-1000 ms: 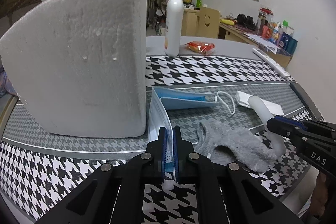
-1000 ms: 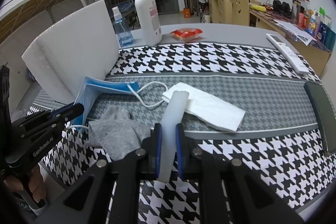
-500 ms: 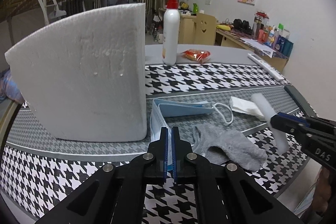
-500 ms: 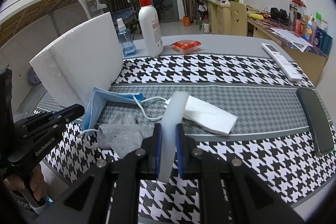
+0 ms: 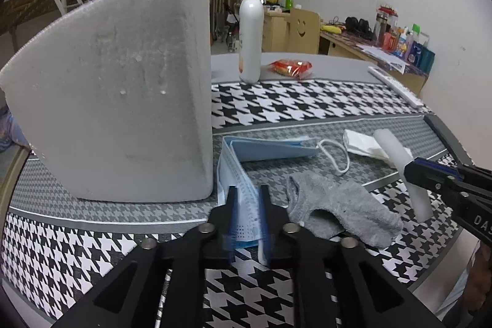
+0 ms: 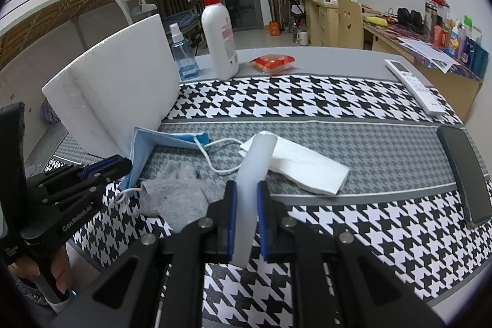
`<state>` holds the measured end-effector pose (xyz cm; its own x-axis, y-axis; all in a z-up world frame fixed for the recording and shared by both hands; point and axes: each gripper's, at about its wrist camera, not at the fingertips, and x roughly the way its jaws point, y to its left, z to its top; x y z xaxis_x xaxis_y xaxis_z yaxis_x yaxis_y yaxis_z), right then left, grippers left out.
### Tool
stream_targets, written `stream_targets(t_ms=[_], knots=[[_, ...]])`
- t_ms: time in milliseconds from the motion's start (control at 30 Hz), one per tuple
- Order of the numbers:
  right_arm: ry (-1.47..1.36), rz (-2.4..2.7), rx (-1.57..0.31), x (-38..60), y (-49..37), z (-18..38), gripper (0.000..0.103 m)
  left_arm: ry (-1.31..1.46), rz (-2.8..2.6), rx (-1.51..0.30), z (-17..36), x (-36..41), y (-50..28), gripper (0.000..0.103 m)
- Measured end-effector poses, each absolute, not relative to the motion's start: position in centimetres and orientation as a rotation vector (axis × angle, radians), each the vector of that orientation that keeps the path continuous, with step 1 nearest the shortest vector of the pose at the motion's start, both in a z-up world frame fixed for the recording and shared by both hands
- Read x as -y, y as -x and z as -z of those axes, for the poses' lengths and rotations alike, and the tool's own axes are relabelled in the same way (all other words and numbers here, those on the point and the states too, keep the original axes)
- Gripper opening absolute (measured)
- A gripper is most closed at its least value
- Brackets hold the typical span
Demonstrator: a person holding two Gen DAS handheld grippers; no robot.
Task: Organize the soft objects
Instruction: 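Lift the blue mask with the left tool while the right tool lifts the white foam stick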
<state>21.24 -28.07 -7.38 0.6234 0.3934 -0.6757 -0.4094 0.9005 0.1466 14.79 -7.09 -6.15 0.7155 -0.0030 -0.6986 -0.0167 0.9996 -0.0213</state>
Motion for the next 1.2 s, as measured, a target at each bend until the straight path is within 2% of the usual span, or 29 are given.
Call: stream_targets(t_ms=[67,167,533,600,667,767,1200], knots=[[0.019,-0.463,-0.772,28.1,-21.3,7.5,0.016,0.026,-0.008,-0.782,6.4,7.1,-15.0,0.030],[0.016,-0.464,-0.777,28.1,-21.4,7.7,0.016,0.022,-0.010,-0.787,6.6,7.2,-15.1,0.034],[0.009,-0.467,-0.786,28.3,-21.6,8.1,0.016,0.039,-0.050,-0.833,7.6,6.8,-15.9,0.035],[0.010,-0.467,-0.786,28.3,-21.6,8.1,0.016,0.038,-0.050,-0.844,7.8,6.8,-15.9,0.031],[0.009,-0.468,-0.785,28.3,-21.6,8.1,0.016,0.034,-0.050,-0.850,7.9,6.8,-15.9,0.016],[0.010,-0.466,-0.783,28.3,-21.6,8.1,0.016,0.038,-0.049,-0.836,7.6,6.6,-15.7,0.009],[0.013,-0.463,-0.736,28.4,-20.9,6.5,0.016,0.018,-0.021,-0.710,4.6,6.6,-14.2,0.006]])
